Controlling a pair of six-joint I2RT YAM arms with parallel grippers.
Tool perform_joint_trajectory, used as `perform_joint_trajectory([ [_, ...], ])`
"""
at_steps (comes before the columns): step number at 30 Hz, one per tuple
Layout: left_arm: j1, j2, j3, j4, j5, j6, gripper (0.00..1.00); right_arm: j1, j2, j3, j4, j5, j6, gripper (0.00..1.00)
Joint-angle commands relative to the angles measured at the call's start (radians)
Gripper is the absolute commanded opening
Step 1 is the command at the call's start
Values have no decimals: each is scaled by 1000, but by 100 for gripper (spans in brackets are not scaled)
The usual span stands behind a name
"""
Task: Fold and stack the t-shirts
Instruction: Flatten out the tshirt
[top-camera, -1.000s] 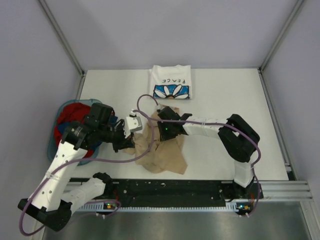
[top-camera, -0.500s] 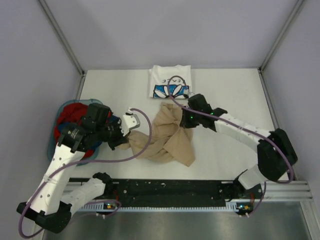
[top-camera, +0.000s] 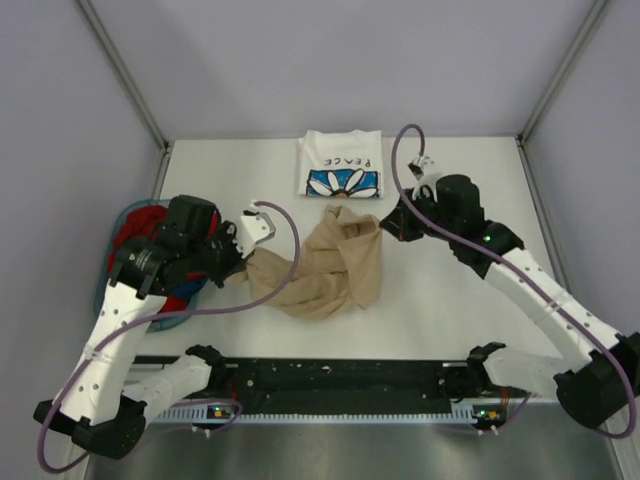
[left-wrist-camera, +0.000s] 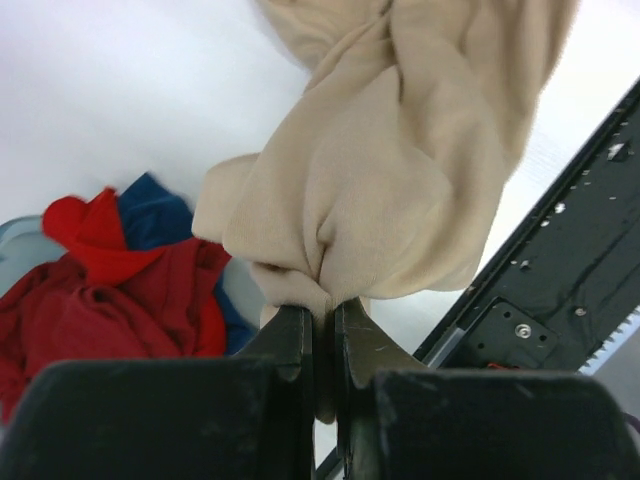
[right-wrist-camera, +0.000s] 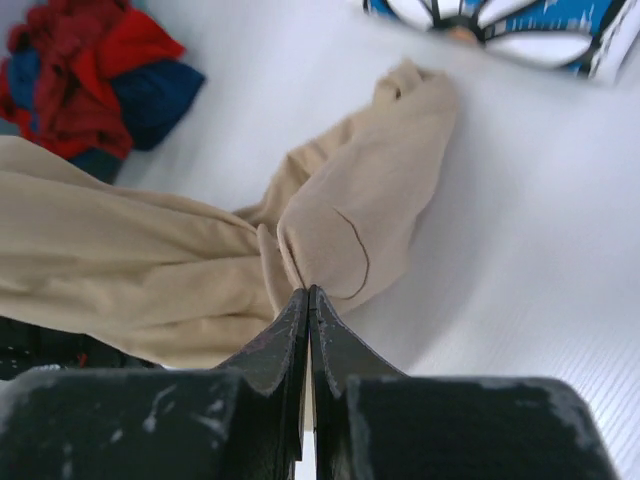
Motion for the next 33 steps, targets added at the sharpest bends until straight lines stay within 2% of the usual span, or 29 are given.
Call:
perform_joint_trajectory([
  [1, 24, -38, 69, -46, -127, -24, 0, -29, -156, 132, 36, -26, -50, 0],
  [8, 69, -95, 153, -55, -261, -10, 0, -29, -263, 134, 33, 38, -57, 0],
  [12, 70, -31, 226, 28, -355, 5, 0, -41, -305, 62, 27, 64, -59, 0],
  [14, 70, 35, 228, 70, -342, -10, 0, -49, -321, 10, 33, 63, -53, 0],
  [18, 70, 150, 124, 127, -298, -51, 0, -75, -332, -88, 25, 94, -50, 0],
  [20, 70, 175, 104, 135, -228, -65, 0, -77, -311, -113, 10, 112, -54, 0],
  [23, 70, 169, 118, 117, -154, -76, 0, -74, -225, -162, 11, 20, -25, 2],
  [25, 70, 137, 108, 118, -141, -73, 0, -51, -152, -203, 11, 28, 12, 18],
  [26, 69, 119, 101, 124, -141, -67, 0, -26, -110, -223, 10, 52, 16, 32],
  [28, 69, 88, 75, 127, -149, -62, 0, 10, -35, -246, 13, 83, 36, 50],
  [31, 69, 62, 49, 124, -163, -57, 0, 17, 63, -276, 59, 26, 94, 70],
  [33, 70, 53, 35, 126, -171, -59, 0, 18, 115, -295, 105, -17, 116, 73],
])
